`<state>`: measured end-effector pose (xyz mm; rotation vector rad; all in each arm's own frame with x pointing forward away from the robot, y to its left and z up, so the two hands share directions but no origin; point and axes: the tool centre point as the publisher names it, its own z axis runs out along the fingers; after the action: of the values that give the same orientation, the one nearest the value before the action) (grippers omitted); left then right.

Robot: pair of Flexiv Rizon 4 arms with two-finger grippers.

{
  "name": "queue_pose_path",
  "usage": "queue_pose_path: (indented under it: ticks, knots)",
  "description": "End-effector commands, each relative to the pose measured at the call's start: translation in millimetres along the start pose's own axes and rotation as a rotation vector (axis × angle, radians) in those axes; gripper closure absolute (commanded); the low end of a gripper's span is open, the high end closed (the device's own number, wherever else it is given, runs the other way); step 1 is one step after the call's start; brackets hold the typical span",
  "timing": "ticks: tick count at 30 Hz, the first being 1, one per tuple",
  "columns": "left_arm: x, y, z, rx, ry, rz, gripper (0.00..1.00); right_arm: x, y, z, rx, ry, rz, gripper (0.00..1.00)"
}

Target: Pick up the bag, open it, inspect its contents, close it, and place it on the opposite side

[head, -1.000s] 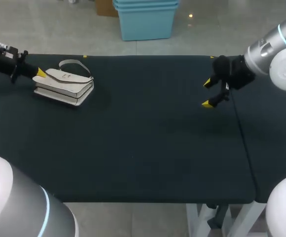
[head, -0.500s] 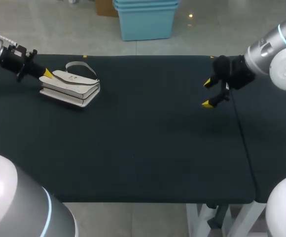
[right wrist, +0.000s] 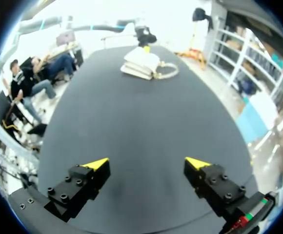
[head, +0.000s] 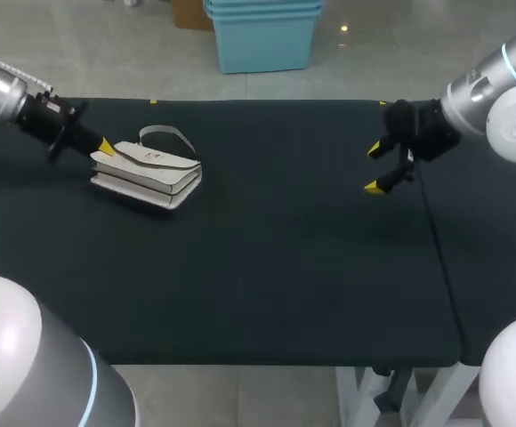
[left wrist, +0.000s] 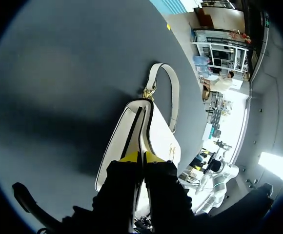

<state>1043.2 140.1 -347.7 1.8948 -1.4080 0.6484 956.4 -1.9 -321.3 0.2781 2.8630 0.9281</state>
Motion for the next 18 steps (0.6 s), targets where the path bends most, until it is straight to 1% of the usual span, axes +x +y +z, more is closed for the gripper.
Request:
queue_pose_path:
  ticks: [1, 2, 3, 4, 5, 6, 8, 9, 10, 11, 13, 18]
  knots:
    - [11.8, 22.3, 23.4, 0.822, -0.052, -0.01, 1.0, -0.6, 0.3, 0.5, 0.001, 0.001, 0.001, 0.0]
    - [13.6, 24.6, 27.0, 0.852, -0.062, -0.001, 1.0, -0.6, 0.3, 0.5, 0.001, 0.001, 0.001, 0.0]
    - [17.9, 29.7, 31.1, 0.852, -0.033, -0.037, 1.0, -0.6, 0.3, 0.5, 0.001, 0.001, 0.001, 0.0]
    - [21.0, 31.9, 34.4, 0.912, -0.041, -0.039, 1.0, -0.6, 0.3, 0.5, 0.001, 0.001, 0.001, 0.0]
    - [23.4, 35.0, 38.8, 0.942, -0.034, -0.034, 1.0, -0.6, 0.3, 0.5, 0.001, 0.001, 0.001, 0.0]
    - [26.1, 37.9, 41.5, 0.932, -0.012, -0.064, 1.0, -0.6, 0.3, 0.5, 0.001, 0.001, 0.001, 0.0]
    - [30.8, 42.9, 48.1, 1.026, -0.004, -0.057, 1.0, -0.6, 0.3, 0.5, 0.001, 0.001, 0.001, 0.0]
    - [33.2, 45.1, 49.6, 1.017, 0.014, -0.077, 1.0, -0.6, 0.3, 0.5, 0.001, 0.001, 0.001, 0.0]
    - [36.4, 46.5, 51.8, 1.031, 0.018, -0.083, 1.0, -0.6, 0.3, 0.5, 0.001, 0.001, 0.001, 0.0]
    - [38.9, 47.8, 54.5, 1.064, 0.024, -0.084, 1.0, -0.6, 0.3, 0.5, 0.001, 0.001, 0.001, 0.0]
    - [44.0, 51.8, 59.7, 1.084, 0.041, -0.105, 1.0, -0.6, 0.3, 0.5, 0.001, 0.001, 0.001, 0.0]
    - [52.6, 65.5, 78.9, 1.134, 0.055, -0.08, 1.0, -0.6, 0.3, 0.5, 0.001, 0.001, 0.001, 0.0]
